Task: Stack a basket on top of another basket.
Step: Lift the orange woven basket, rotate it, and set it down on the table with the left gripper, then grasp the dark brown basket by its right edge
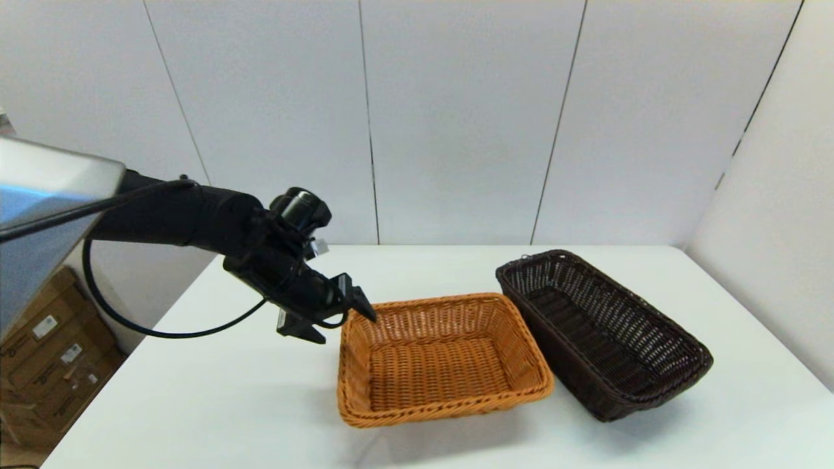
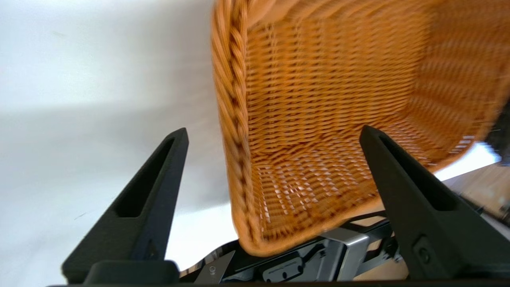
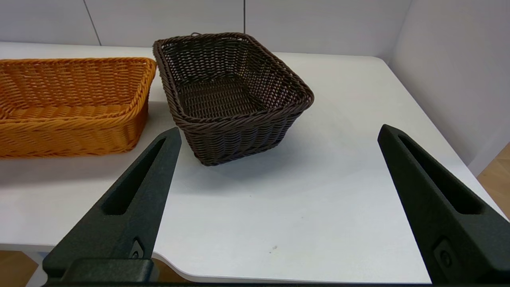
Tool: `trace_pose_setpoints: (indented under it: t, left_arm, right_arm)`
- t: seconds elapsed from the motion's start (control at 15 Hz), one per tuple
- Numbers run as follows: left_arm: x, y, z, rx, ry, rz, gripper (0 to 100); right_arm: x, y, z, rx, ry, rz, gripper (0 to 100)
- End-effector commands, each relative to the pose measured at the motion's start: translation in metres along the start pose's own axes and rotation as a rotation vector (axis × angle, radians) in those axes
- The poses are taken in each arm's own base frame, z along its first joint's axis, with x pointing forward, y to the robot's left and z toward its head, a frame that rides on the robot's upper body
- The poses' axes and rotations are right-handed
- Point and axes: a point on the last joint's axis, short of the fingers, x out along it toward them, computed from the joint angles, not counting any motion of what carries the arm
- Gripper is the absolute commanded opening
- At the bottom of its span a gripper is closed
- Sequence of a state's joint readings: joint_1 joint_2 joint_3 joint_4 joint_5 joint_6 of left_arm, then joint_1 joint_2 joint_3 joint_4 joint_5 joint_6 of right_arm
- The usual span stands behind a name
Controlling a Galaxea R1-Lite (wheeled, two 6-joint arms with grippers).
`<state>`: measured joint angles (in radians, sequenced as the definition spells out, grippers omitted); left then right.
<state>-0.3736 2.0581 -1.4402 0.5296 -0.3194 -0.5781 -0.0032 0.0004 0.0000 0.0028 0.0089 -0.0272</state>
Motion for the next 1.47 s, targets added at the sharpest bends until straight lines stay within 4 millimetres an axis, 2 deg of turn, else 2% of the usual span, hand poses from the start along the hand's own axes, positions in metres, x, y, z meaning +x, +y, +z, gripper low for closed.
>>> trace_pose_setpoints:
  t: [0.07,0.27,0.47,0.6,0.93,1.47]
  left_arm:
    - [-0.043,0.013,0.005,-0.035,-0.080,-0.016,100]
    - [-0.080,0.033,0.004,-0.057,-0.150,-0.012,100]
    - [-0.119,0.053,-0.012,-0.063,-0.222,-0.002,100]
    - [-0.142,0.064,-0.038,-0.069,-0.269,0.002,100]
    - [-0.178,0.073,-0.111,-0.064,-0.353,-0.012,100]
    - [-0.203,0.097,-0.238,0.001,-0.569,-0.056,100]
  right_arm:
    - [0.000,0.000,0.000,0.000,0.000,-0.001,100]
    - [0.000,0.000,-0.001,0.000,0.000,0.000,100]
    - [0.000,0.000,-0.001,0.000,0.000,0.000,100]
    - [0.000,0.000,-0.001,0.000,0.000,-0.001,100]
    - [0.000,0.000,-0.001,0.003,0.000,-0.001,100]
    - [0.000,0.000,-0.001,0.004,0.000,-0.003,100]
